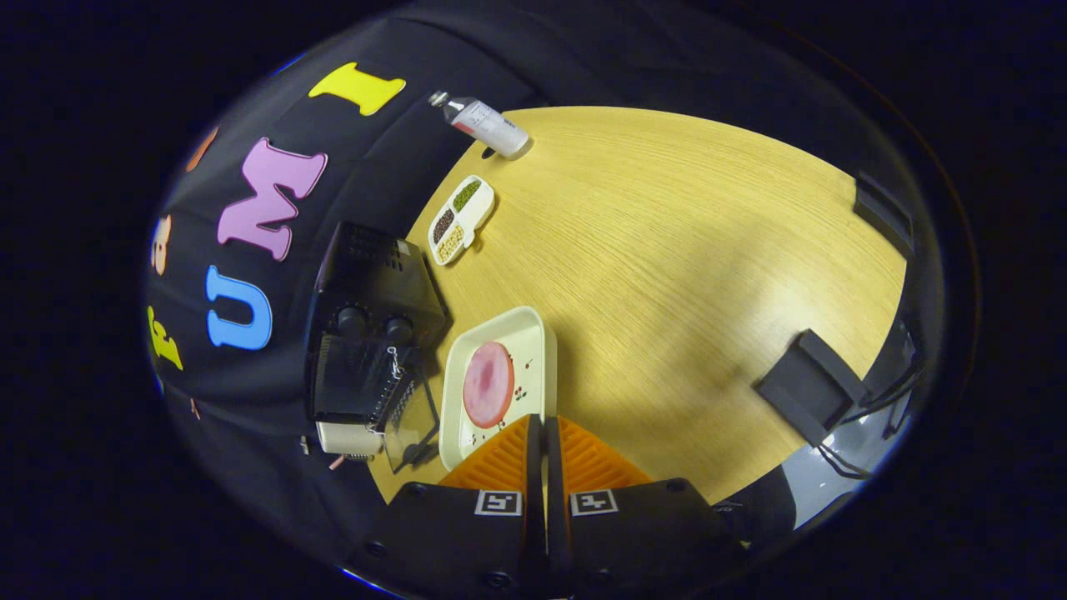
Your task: Open the toaster oven, put the food inside, and close the toaster oven door.
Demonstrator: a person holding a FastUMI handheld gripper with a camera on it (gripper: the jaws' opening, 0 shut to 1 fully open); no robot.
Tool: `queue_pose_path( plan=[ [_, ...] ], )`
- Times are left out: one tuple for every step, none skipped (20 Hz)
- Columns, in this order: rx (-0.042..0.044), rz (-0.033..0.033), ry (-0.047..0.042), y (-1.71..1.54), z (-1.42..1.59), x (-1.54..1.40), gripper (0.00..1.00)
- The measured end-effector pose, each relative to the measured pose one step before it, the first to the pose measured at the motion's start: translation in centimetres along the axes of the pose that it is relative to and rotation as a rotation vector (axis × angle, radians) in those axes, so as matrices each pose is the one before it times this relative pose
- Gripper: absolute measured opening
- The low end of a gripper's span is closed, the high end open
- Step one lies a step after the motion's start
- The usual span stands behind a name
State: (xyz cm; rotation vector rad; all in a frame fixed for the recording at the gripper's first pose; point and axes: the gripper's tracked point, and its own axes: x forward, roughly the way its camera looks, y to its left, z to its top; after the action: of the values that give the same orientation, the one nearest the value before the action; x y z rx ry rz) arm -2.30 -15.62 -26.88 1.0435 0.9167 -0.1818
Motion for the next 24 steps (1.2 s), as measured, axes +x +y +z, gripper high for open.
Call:
queue_pose_path(
  plan=[
    [0.02886, 0.01794, -0.016, 0.387, -0.064, -0.659, 0.07],
    [0.01967, 0.01834, -0.01413, 0.487, -0.283, -0.622, 0.07],
    [0.01326, 0.01584, -0.01202, 0.588, -0.436, -0.305, 0.07],
    [0.00912, 0.01366, -0.01182, 0.612, -0.494, -0.293, 0.07],
    [0.00842, 0.01317, -0.0106, 0.705, -0.494, -0.086, 0.07],
    [0.00782, 0.01622, -0.00542, 0.747, -0.694, -0.008, 0.07],
    [0.0084, 0.01769, -0.00424, 0.905, -0.569, 0.148, 0.07],
    [0.00668, 0.01895, 0.00048, 0.982, -0.771, 0.195, 0.07],
    [0.00646, 0.01778, 0.00101, 1.017, -0.799, 0.326, 0.07],
    [0.00354, 0.01414, 0.00307, 0.884, -0.769, 0.33, 0.07],
    [0.00147, 0.01316, 0.00082, 0.936, -0.722, 0.575, 0.07],
    [-0.00693, 0.01215, 0.00884, 0.951, -0.816, 0.569, 0.07],
    [-0.0119, 0.01069, 0.00612, 0.825, -0.714, 0.731, 0.07],
    [-0.01221, 0.00896, 0.0068, 0.752, -0.637, 0.736, 0.07],
    [-0.00865, 0.0103, 0.00405, 0.887, -0.461, 0.745, 0.07],
    [-0.00787, 0.00762, 0.00186, 0.849, -0.465, 0.766, 0.07],
    [-0.00495, 0.00932, 0.00251, 0.859, -0.303, 1.074, 0.07],
    [-0.00425, 0.00282, -0.00323, 0.747, -0.253, 0.935, 0.07],
    [-0.00456, 0.00332, 0.00079, 0.668, -0.272, 1.152, 0.07],
    [-0.00284, -0.00019, -0.00397, 0.483, -0.172, 1.051, 0.07],
    [0.00174, -0.00148, -0.00367, 0.376, -0.07, 1.243, 0.07],
    [0.00541, -0.00066, -0.00171, 0.449, -0.071, 1.219, 0.07],
    [0.01021, -0.00067, -0.00796, 0.405, 0.033, 1.105, 0.07],
    [0.0065, -0.00051, -0.00042, 0.383, -0.156, 1.208, 0.07]
  ],
)
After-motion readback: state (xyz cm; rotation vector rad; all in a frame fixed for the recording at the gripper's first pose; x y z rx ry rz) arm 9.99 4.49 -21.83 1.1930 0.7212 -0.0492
